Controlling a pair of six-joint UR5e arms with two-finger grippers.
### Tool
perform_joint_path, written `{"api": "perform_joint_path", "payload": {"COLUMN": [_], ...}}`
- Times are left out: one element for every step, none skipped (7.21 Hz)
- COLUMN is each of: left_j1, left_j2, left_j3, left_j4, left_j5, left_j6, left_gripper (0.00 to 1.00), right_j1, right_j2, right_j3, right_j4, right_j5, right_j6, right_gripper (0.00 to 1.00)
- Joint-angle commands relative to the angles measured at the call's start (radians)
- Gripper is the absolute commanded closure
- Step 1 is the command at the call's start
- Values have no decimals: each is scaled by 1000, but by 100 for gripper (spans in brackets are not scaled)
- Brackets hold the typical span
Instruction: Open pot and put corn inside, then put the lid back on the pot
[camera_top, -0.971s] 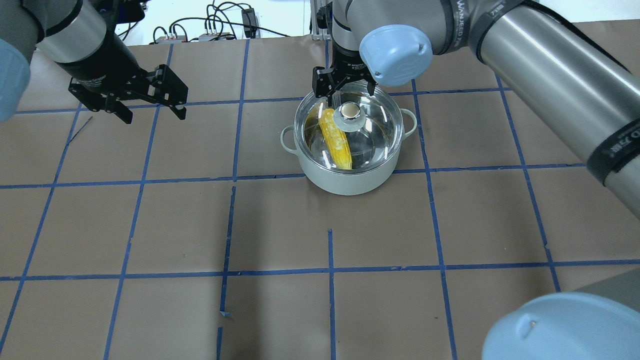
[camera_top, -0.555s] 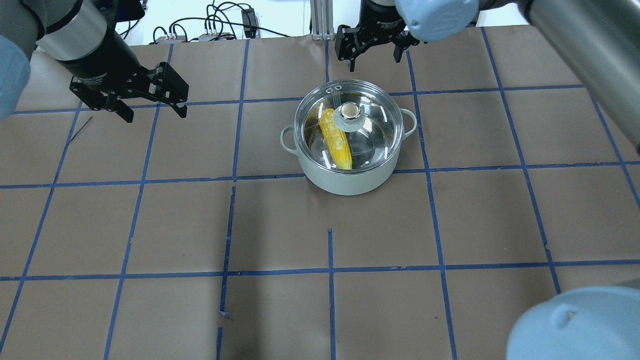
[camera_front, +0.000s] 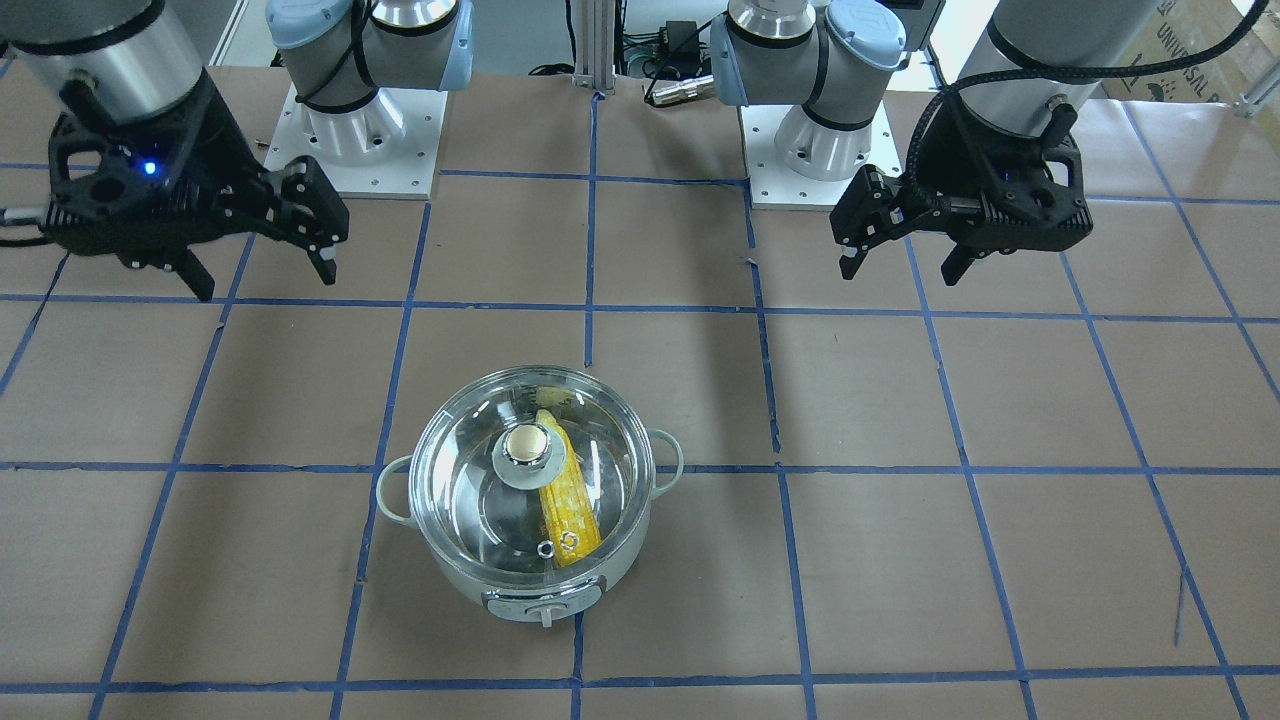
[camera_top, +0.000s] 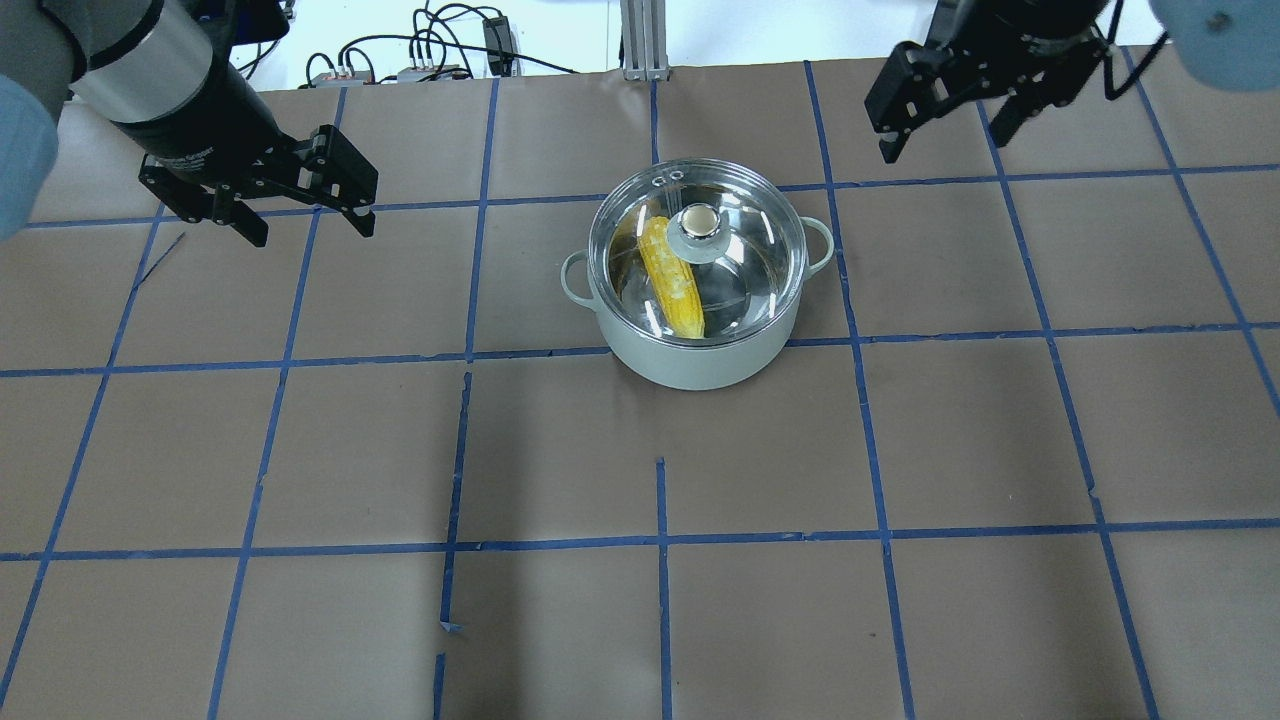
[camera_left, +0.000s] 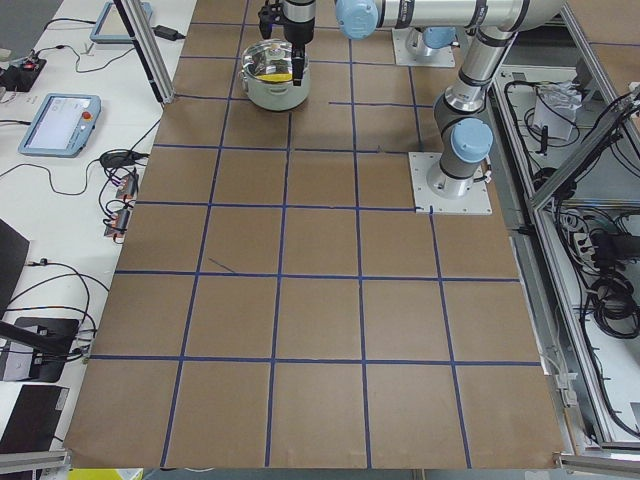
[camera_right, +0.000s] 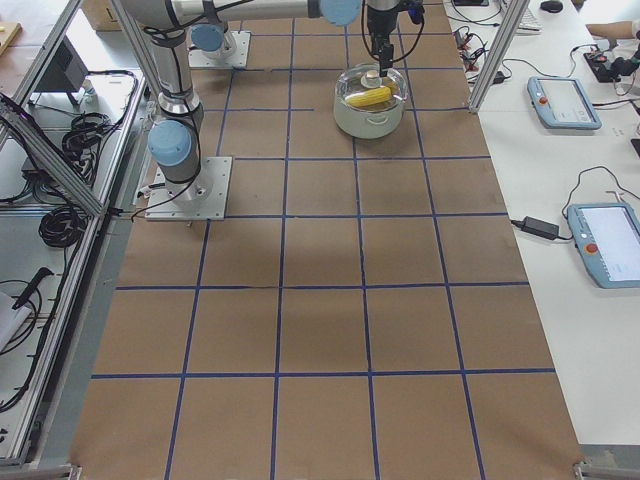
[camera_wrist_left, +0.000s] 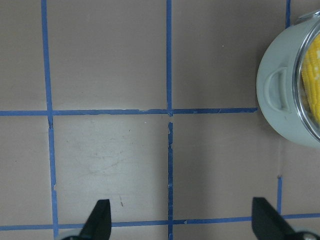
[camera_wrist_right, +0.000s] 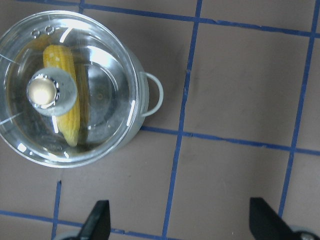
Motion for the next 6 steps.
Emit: {"api": "perform_joint_path", "payload": {"left_j1": [1,1,1,1,1,1], "left_j2": [0,-5,-11,-14,-11,-12], "left_j3": [0,0,3,4,6,4], "left_j4": [0,1,3,6,6,8], "left_j5": [-2,-2,-2,-2,-2,-2], "left_j6": [0,0,0,0,0,0], "left_gripper": [0,0,0,0,0,0], "right_j1": [-16,-16,-16,-16,-16,-14], "right_j2": [-126,-126,-132,-137,-132,-125], "right_j3": [126,128,117,102,61,53], "right_j4": [53,105,112,118,118,112], "right_j5": [-6,-44,-75,-77,-75,-75], "right_j6": [-2,5,11,9,8,0], "right_gripper": [3,3,3,3,3,3]}}
